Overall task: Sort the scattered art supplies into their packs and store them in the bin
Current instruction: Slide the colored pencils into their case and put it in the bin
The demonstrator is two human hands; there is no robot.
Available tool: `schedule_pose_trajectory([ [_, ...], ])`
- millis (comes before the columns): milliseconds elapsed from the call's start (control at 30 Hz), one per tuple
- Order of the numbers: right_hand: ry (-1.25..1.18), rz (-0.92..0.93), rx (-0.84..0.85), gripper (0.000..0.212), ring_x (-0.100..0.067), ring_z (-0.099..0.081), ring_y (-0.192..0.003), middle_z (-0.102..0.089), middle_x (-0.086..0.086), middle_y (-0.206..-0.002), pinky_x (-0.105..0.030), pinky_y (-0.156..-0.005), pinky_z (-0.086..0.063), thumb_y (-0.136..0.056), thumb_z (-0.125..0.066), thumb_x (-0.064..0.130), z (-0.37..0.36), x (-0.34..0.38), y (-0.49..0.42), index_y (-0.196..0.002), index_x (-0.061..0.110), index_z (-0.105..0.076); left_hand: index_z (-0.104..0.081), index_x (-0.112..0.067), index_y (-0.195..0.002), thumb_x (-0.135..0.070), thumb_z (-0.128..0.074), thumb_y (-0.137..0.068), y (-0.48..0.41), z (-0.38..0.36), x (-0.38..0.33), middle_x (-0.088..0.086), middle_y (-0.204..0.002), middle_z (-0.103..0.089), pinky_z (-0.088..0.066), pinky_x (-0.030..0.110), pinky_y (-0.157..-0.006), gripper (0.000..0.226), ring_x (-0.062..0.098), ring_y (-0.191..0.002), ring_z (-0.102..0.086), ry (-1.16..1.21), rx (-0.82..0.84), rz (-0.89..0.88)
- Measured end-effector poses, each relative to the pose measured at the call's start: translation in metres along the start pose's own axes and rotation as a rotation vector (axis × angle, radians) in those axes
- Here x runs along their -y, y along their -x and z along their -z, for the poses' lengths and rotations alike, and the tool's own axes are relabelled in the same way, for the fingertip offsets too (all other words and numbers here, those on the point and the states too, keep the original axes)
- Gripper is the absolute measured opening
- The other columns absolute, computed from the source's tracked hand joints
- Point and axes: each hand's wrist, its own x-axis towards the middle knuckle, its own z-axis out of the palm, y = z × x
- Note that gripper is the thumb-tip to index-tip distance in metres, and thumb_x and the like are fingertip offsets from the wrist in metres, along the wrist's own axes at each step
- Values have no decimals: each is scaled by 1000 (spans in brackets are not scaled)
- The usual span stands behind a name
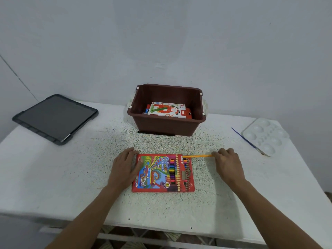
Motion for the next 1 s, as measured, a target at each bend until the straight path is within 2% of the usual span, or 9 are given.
schedule_pose_trajectory([
  [167, -102, 40, 94, 30, -22, -47, -69, -56, -5, -76, -27, -56, -32, -71, -81, -3, -12, 26, -2, -96, 12, -72, -57, -19, -125, -62, -35, -91, 0, -1, 1, 2, -138, -53, -39, 46, -103, 59, 20, -125, -52, 1, 7, -4],
  [267, -213, 39, 128, 39, -22, -53, -79, -61, -6, -89, -26, -61, -39, -73, -83, 8, -14, 45, -1, -109, 13, -68, -57, -20, -126, -61, -36, -92, 0, -2, 3, 1, -138, -52, -39, 44, -103, 57, 19, -124, -52, -8, 11, -3],
  [433, -333, 96, 205, 54, -21, -57, -93, -63, -5, -105, -28, -74, -50, -71, -87, 25, -12, 68, -1, -118, 13, -64, -57, -19, -125, -60, -36, -93, 1, -1, 3, 1, -136, -54, -40, 41, -101, 56, 18, -122, -53, -18, -5, -23],
  [600, -437, 74, 162, 52, -22, -55, -93, -61, -7, -105, -27, -75, -43, -75, -83, 22, -11, 76, -1, -123, 14, -65, -59, -18, -123, -60, -37, -92, -1, 0, 1, 2, -133, -56, -38, 42, -101, 56, 20, -121, -54, -6, -16, -27],
  [667, -471, 73, 151, 52, -22, -54, -95, -60, -6, -105, -28, -77, -45, -76, -82, 21, -10, 75, 0, -125, 15, -64, -58, -19, -122, -61, -37, -91, -2, 2, -1, 1, -131, -57, -35, 40, -101, 56, 19, -119, -54, 4, -26, -12],
  [800, -532, 27, 125, 48, -22, -54, -101, -60, -8, -110, -27, -82, -41, -82, -77, 19, -8, 74, 2, -126, 8, -62, -56, -20, -120, -60, -31, -91, -10, 8, -7, 0, -126, -59, -29, 36, -100, 56, 19, -116, -53, 30, -50, 30],
  [933, -547, 42, 122, 42, -25, -56, -98, -62, -10, -107, -28, -80, -41, -82, -77, 15, -4, 74, 2, -121, 6, -65, -55, -18, -123, -57, -29, -92, -28, 13, -14, 1, -132, -56, -33, 42, -103, 57, 21, -120, -52, -12, -18, 35],
  [1000, -546, 49, 127, 41, -26, -56, -96, -62, -11, -105, -28, -79, -41, -83, -75, 17, -4, 73, 2, -121, 6, -66, -53, -14, -128, -45, -37, -97, -40, 16, -15, 5, -140, -51, -37, 46, -103, 47, 26, -123, -50, -73, 36, 33],
])
